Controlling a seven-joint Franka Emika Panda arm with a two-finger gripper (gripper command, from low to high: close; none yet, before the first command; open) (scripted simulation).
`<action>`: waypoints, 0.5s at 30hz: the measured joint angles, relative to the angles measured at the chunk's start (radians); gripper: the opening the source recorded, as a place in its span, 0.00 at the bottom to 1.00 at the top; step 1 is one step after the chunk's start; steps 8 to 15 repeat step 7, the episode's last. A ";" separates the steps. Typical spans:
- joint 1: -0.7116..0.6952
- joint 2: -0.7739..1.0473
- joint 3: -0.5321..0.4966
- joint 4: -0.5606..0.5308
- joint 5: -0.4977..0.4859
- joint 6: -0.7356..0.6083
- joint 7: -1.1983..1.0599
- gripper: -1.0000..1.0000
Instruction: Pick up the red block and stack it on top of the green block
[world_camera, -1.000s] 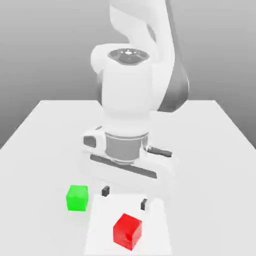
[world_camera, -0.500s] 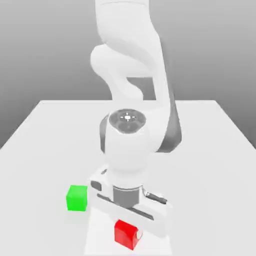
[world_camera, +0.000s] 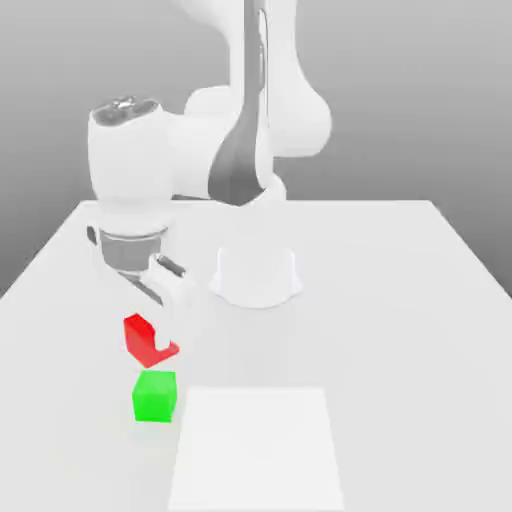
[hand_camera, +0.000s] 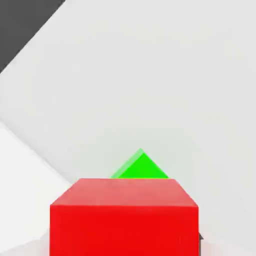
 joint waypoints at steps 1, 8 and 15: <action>0.000 0.033 -0.001 0.000 0.006 0.033 -0.005 0.00; -0.001 0.137 0.006 0.003 0.030 0.134 -0.022 1.00; -0.001 0.137 0.006 0.003 0.030 0.134 -0.022 1.00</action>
